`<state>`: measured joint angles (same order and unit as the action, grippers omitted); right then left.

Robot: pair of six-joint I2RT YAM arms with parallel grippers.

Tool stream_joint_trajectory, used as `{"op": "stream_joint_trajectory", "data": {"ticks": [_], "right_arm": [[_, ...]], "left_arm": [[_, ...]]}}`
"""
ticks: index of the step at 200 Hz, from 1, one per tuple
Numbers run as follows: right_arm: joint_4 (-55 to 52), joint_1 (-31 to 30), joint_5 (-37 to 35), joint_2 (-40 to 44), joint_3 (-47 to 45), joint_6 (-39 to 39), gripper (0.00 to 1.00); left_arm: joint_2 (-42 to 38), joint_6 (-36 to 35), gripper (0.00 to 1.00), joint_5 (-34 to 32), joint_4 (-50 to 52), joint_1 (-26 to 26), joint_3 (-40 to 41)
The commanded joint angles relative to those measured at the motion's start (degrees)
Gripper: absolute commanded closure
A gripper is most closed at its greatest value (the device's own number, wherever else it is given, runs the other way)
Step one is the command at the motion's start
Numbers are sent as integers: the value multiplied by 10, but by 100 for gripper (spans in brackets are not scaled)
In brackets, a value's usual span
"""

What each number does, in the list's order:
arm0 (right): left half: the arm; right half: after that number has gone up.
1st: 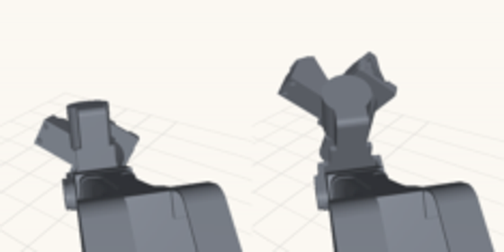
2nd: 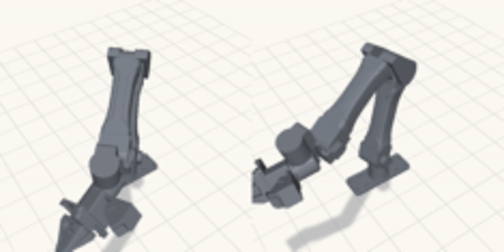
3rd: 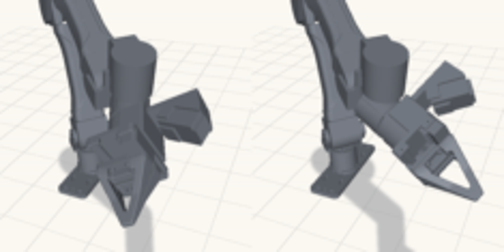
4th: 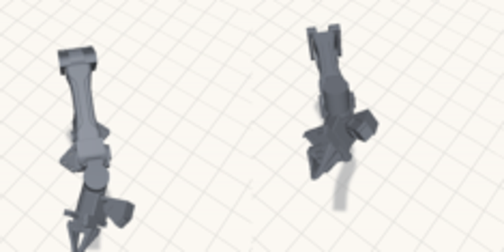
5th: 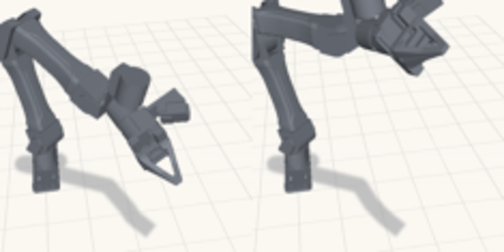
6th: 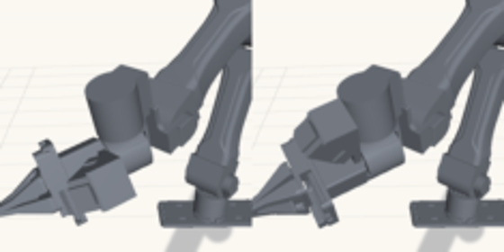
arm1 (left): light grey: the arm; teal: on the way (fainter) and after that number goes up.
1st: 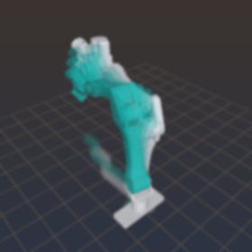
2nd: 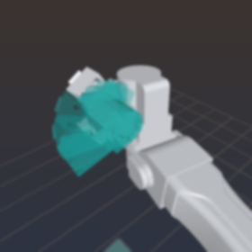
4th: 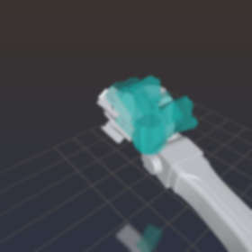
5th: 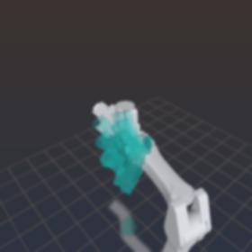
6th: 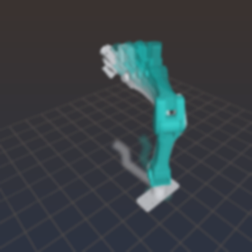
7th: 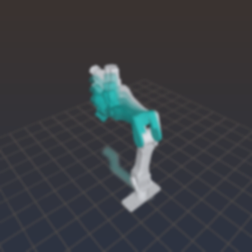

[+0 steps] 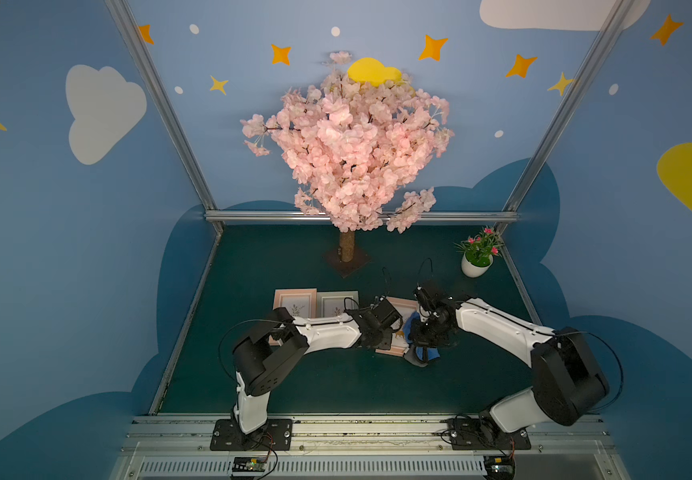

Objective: Wipe the picture frame with a cloth
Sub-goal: Wipe the dirt from the picture frame.

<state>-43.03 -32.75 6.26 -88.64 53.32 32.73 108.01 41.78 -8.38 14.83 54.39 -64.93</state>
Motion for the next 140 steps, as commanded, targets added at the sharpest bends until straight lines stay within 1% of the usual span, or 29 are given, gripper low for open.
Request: {"op": "stream_joint_trajectory", "data": {"ticks": [1, 22, 38, 63, 83, 98, 115, 125, 140], "right_arm": [[2, 10, -35, -49, 29, -2, 100], [-8, 32, -73, -100, 68, -12, 100], [-12, 50, -88, -130, 100, -21, 100], [-38, 77, -130, -165, 159, -33, 100], [-52, 99, -165, -174, 195, -41, 100], [-62, 114, -175, -163, 217, -49, 100], [-59, 118, -170, -121, 219, -63, 100], [-60, 115, -154, -92, 216, -71, 100], [-60, 102, -111, -55, 207, -79, 100]], "left_arm": [[14, -3, 69, 1, 7, -3, 21], [16, 0, 71, 6, 3, -2, 26], [16, 4, 72, 10, -1, -3, 29], [15, 5, 72, 12, -3, -2, 34], [14, 8, 73, 10, -5, -2, 39], [13, 9, 73, 10, -7, -2, 42], [14, 11, 73, 11, -9, -2, 43], [15, 12, 73, 13, -11, -2, 43], [18, 12, 73, 15, -14, -2, 41]]}}
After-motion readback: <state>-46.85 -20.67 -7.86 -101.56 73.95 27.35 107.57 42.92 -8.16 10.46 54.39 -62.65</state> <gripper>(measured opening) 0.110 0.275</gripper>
